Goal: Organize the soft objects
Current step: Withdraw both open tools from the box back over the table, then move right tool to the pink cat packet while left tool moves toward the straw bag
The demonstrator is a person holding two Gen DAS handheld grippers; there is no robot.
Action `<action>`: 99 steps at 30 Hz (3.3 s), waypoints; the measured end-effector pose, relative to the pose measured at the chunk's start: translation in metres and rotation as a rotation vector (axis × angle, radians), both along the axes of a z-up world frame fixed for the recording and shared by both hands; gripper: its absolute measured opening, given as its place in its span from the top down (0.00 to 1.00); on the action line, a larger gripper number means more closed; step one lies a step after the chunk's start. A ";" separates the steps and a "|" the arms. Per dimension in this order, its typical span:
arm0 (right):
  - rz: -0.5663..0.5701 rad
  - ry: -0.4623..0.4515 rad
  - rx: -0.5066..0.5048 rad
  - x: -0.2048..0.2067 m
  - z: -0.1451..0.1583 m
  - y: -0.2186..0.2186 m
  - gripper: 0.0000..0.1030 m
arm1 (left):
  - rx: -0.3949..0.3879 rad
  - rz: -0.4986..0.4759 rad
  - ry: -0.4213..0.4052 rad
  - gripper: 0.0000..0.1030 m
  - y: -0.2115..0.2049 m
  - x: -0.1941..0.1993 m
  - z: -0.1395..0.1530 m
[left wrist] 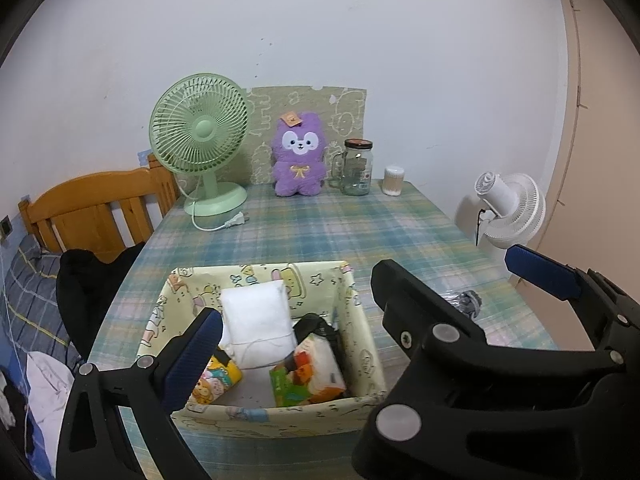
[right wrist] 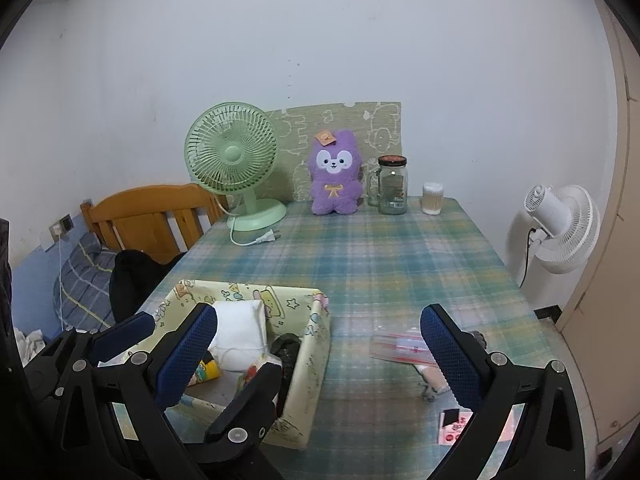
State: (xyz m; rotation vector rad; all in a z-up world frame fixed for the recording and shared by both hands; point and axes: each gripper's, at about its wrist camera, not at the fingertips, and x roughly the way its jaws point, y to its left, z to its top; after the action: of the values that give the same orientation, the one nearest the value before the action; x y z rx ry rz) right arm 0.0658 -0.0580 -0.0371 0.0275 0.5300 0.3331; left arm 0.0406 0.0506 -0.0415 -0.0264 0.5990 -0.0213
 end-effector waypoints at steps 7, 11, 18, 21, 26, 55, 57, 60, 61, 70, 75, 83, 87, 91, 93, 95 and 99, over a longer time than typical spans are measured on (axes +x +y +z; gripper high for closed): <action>-0.027 -0.018 0.011 -0.007 0.001 -0.020 0.00 | -0.006 -0.017 -0.005 0.00 -0.020 -0.002 0.001; -0.034 -0.022 0.001 -0.010 0.001 -0.034 0.00 | -0.007 -0.032 -0.013 0.00 -0.033 -0.005 0.000; -0.052 -0.046 -0.035 -0.018 0.002 -0.054 0.00 | -0.006 -0.066 -0.017 0.00 -0.056 -0.009 -0.002; -0.061 -0.049 -0.046 -0.019 0.000 -0.061 0.00 | -0.002 -0.075 -0.011 0.00 -0.065 -0.009 -0.004; -0.073 -0.039 -0.047 -0.021 -0.005 -0.074 0.00 | 0.013 -0.087 -0.009 0.00 -0.077 -0.011 -0.008; -0.183 0.108 -0.059 -0.004 -0.097 -0.129 0.00 | 0.064 -0.169 0.111 0.04 -0.133 0.007 -0.090; -0.185 0.126 -0.065 -0.003 -0.104 -0.132 0.00 | 0.067 -0.177 0.129 0.04 -0.135 0.009 -0.097; -0.184 0.154 -0.072 0.000 -0.115 -0.135 0.00 | 0.072 -0.185 0.164 0.04 -0.138 0.013 -0.110; -0.185 0.160 -0.073 0.001 -0.118 -0.135 0.00 | 0.077 -0.185 0.173 0.04 -0.138 0.015 -0.113; -0.202 0.234 -0.048 0.010 -0.141 -0.142 0.00 | 0.094 -0.181 0.228 0.04 -0.142 0.026 -0.134; -0.216 0.258 -0.038 0.015 -0.147 -0.149 0.00 | 0.114 -0.173 0.244 0.04 -0.144 0.039 -0.142; -0.237 0.281 0.009 0.029 -0.149 -0.159 0.01 | 0.157 -0.163 0.242 0.01 -0.144 0.059 -0.142; -0.226 0.283 0.014 0.035 -0.149 -0.157 0.04 | 0.169 -0.170 0.249 0.01 -0.144 0.065 -0.142; -0.204 0.299 0.009 0.040 -0.152 -0.152 0.13 | 0.161 -0.190 0.266 0.02 -0.143 0.061 -0.142; -0.193 0.314 0.005 0.042 -0.155 -0.149 0.19 | 0.156 -0.200 0.271 0.02 -0.143 0.056 -0.142; -0.193 0.314 -0.016 0.042 -0.156 -0.145 0.24 | 0.156 -0.211 0.275 0.02 -0.143 0.051 -0.142; -0.189 0.314 -0.061 0.041 -0.155 -0.138 0.38 | 0.164 -0.222 0.269 0.02 -0.143 0.046 -0.142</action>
State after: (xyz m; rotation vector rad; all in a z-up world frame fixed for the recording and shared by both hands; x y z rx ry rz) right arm 0.1063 -0.1957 -0.1924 0.0710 0.8425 0.1276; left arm 0.0864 -0.0927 -0.1833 0.1992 0.8692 -0.1864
